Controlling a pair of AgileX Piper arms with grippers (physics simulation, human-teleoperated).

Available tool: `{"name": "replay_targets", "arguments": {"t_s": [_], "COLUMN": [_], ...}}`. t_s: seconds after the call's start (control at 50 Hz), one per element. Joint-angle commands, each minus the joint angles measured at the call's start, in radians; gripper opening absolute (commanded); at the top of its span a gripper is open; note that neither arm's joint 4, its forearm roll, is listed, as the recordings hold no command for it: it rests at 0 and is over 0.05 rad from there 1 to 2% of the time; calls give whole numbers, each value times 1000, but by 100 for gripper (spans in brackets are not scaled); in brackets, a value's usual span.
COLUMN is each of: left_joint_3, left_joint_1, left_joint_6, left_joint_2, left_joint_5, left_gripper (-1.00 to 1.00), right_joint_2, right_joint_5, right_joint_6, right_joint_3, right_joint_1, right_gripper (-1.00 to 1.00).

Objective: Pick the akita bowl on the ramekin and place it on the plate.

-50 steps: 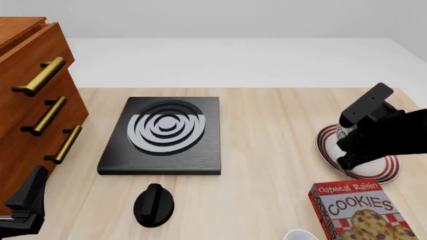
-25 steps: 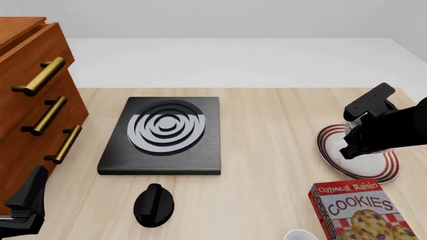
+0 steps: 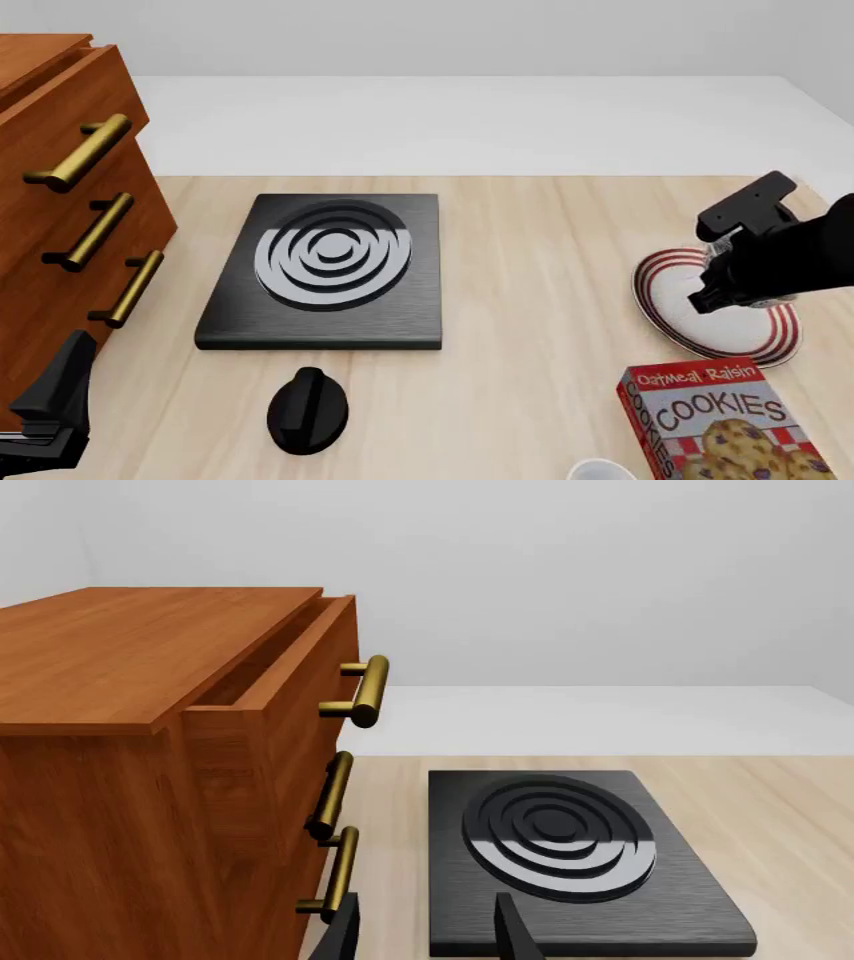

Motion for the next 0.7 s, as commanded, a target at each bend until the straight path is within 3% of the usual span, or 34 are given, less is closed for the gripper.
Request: {"name": "replay_targets", "arguments": {"t_s": [0.02, 0.7], "left_joint_3": [0, 0], "left_joint_1": [0, 0], "left_joint_6": [0, 0], "left_joint_2": [0, 0], "left_joint_5": [0, 0], "left_gripper": [100, 100], "right_joint_2": [41, 200], "right_joint_5": [-15, -27], "right_joint_6": [-8, -22], "right_joint_3": [-22, -138], "right_joint_1": [-27, -74], "right_gripper": [-100, -100]}}
